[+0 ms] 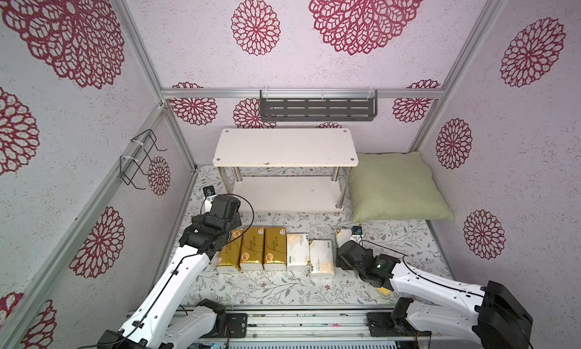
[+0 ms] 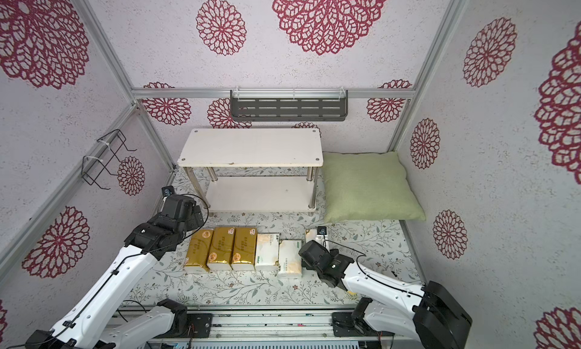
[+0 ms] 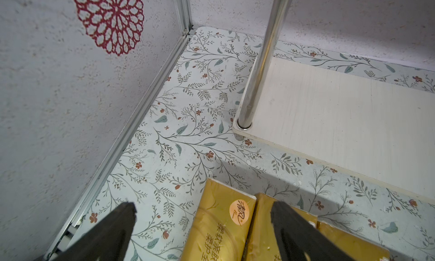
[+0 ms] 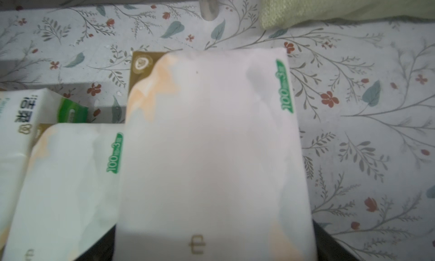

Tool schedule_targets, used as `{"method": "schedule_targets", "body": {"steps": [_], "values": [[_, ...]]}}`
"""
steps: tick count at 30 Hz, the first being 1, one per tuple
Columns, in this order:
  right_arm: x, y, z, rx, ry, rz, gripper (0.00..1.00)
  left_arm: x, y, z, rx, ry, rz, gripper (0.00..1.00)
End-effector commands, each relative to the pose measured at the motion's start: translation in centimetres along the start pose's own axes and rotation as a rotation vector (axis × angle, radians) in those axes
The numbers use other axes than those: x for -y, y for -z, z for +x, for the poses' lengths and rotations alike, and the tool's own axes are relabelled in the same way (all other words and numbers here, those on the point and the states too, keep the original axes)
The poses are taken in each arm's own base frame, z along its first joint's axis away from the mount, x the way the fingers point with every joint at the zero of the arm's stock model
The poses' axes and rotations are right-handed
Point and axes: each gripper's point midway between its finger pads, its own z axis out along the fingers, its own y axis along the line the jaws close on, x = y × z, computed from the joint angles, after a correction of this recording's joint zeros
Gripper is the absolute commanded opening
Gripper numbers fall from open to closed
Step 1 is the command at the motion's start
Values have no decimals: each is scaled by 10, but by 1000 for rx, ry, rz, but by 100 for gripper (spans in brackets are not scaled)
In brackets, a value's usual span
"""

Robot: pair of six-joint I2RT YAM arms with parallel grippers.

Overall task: Place the tissue boxes on the shelf by color
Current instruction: Pick up the box of tissues from the center of the board.

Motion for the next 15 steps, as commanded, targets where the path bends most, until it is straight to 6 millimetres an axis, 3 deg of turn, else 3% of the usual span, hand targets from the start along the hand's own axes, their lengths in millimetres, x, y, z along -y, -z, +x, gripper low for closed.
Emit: {"method": "schedule_targets", "body": {"steps": [1, 9, 15], "values": [[-13, 15, -28, 53, 38, -35, 88, -5, -2, 1, -3, -7, -24, 97], [-53, 25, -77, 121, 135, -95, 88, -5, -3, 2, -9, -6, -23, 97], [-81, 4, -117, 148, 191, -129, 88, -4, -3, 5, -20, -6, -17, 97]]}}
